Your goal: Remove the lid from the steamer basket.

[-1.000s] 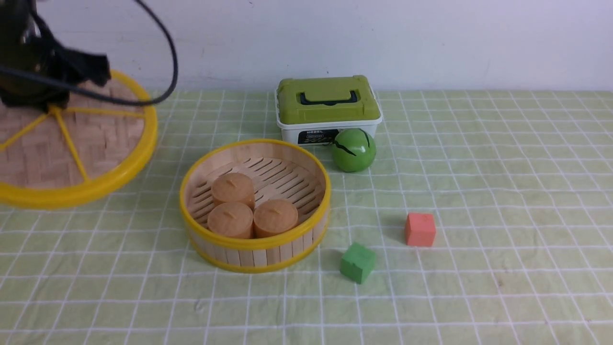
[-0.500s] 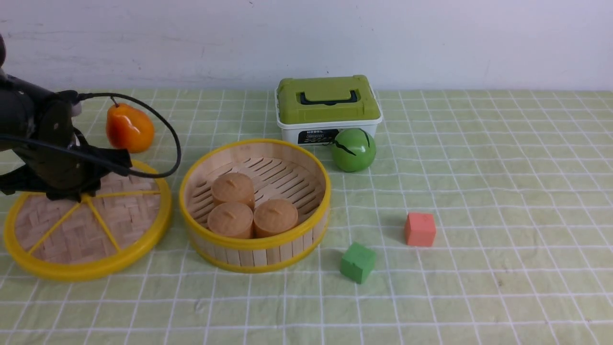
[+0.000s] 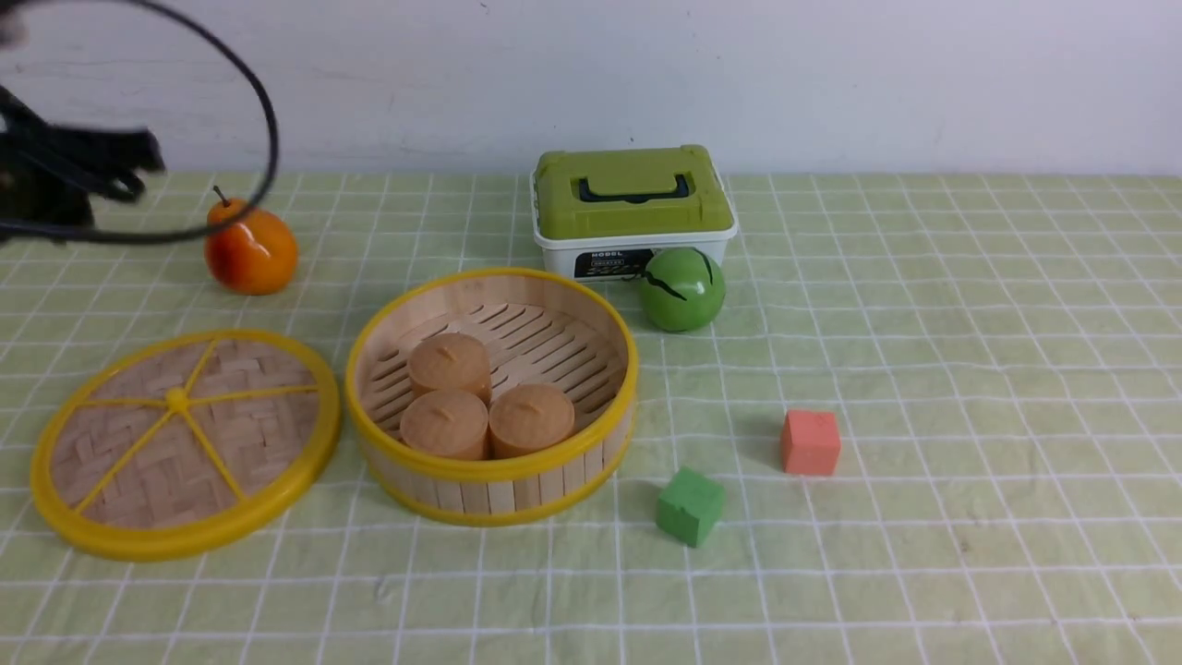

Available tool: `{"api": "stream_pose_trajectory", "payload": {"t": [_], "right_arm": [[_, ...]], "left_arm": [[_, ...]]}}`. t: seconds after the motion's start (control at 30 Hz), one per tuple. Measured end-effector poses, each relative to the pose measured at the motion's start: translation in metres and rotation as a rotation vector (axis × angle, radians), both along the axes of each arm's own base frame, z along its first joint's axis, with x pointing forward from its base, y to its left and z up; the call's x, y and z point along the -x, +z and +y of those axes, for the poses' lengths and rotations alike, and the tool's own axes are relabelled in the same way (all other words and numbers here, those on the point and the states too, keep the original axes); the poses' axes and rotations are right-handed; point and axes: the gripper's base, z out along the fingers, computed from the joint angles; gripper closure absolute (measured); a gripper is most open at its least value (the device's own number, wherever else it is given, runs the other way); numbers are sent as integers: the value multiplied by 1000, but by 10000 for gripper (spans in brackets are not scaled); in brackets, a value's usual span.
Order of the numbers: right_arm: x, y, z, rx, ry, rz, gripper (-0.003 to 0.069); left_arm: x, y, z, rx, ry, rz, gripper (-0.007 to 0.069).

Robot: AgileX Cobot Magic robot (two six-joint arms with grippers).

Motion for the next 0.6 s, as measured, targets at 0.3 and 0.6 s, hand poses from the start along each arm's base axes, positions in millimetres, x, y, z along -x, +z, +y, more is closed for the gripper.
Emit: {"api": "stream_pose_trajectory", "payload": {"t": [0.3, 0.6], "right_arm": [[0, 0, 0, 0, 0, 0, 418], [0, 0, 0, 0, 0, 0, 418]], "left_arm": [[160, 90, -4, 52, -71, -403, 637], [232, -25, -6, 89, -92, -383, 637]]}}
